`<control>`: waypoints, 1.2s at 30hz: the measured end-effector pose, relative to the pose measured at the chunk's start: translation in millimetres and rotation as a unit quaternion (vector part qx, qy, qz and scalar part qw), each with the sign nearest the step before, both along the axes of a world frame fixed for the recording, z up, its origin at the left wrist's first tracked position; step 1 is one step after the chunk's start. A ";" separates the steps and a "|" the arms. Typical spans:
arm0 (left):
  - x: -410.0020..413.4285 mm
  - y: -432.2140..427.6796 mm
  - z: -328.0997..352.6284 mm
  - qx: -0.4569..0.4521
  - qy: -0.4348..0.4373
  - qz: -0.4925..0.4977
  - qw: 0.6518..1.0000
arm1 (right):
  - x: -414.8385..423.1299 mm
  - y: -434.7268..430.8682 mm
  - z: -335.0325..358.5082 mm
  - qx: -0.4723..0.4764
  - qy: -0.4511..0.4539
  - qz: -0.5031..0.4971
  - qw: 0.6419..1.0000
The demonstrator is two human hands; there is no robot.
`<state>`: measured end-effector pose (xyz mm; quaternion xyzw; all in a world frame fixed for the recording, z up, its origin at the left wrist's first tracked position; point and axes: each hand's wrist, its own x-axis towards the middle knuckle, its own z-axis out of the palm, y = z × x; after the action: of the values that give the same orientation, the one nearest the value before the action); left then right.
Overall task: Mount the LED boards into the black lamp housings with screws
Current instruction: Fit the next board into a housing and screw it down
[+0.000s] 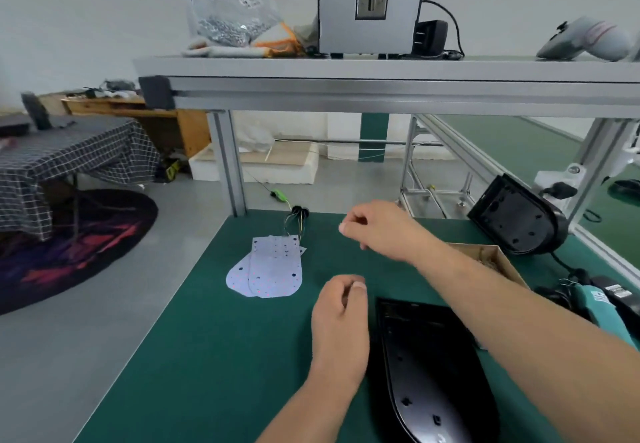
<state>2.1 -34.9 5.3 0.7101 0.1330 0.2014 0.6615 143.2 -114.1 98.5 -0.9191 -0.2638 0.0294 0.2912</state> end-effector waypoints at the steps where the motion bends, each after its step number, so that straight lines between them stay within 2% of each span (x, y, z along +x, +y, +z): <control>1: 0.6 0.7 0.0 -0.030 0.000 0.008 1.000 | 16.8 25.4 -4.3 -0.022 0.000 0.014 1.000; 5: 1.4 2.4 2.7 -0.134 0.002 0.038 0.990 | 60.7 104.9 -24.5 -0.037 -0.012 0.043 0.998; 10: 7.2 11.4 2.8 -0.179 -0.017 0.079 0.981 | 86.2 153.6 -55.6 -0.098 -0.028 0.092 0.991; 15: 11.5 15.3 1.1 -0.192 -0.023 0.083 0.978 | 89.9 164.3 -69.3 -0.101 -0.031 0.015 0.994; 16: 10.3 15.5 1.8 -0.195 -0.018 0.079 0.977 | 91.2 161.4 -68.4 -0.068 -0.019 0.003 0.997; 18: 9.0 16.2 4.5 -0.212 -0.012 0.071 0.975 | 93.4 149.4 -57.8 0.093 0.063 -0.014 0.994; 20: 7.5 15.0 7.3 -0.223 -0.012 0.058 0.973 | 92.5 129.0 -42.1 0.256 0.145 -0.008 0.956; 21: 5.6 14.5 7.8 -0.218 -0.015 0.055 0.974 | 90.5 118.2 -35.5 0.303 0.164 0.003 0.939; 28: -3.5 9.9 10.2 -0.134 -0.033 -0.018 0.990 | 68.2 44.6 -4.4 0.431 0.152 0.030 0.889; 32: -8.5 1.9 9.9 -0.038 -0.044 -0.104 0.993 | 53.0 9.4 0.4 0.498 0.141 0.033 0.855; 34: -11.0 -2.3 7.6 0.013 -0.080 -0.126 0.989 | 45.3 -4.8 1.6 0.527 0.111 0.014 0.842; 36: -11.6 -4.4 2.8 0.079 -0.136 -0.108 0.982 | 38.0 -16.8 2.3 0.556 0.066 -0.008 0.828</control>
<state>-9.5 -39.2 8.1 0.7364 -0.0518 0.2336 0.6328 181.2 -130.9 100.7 -0.5994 -0.2079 -0.0643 0.7703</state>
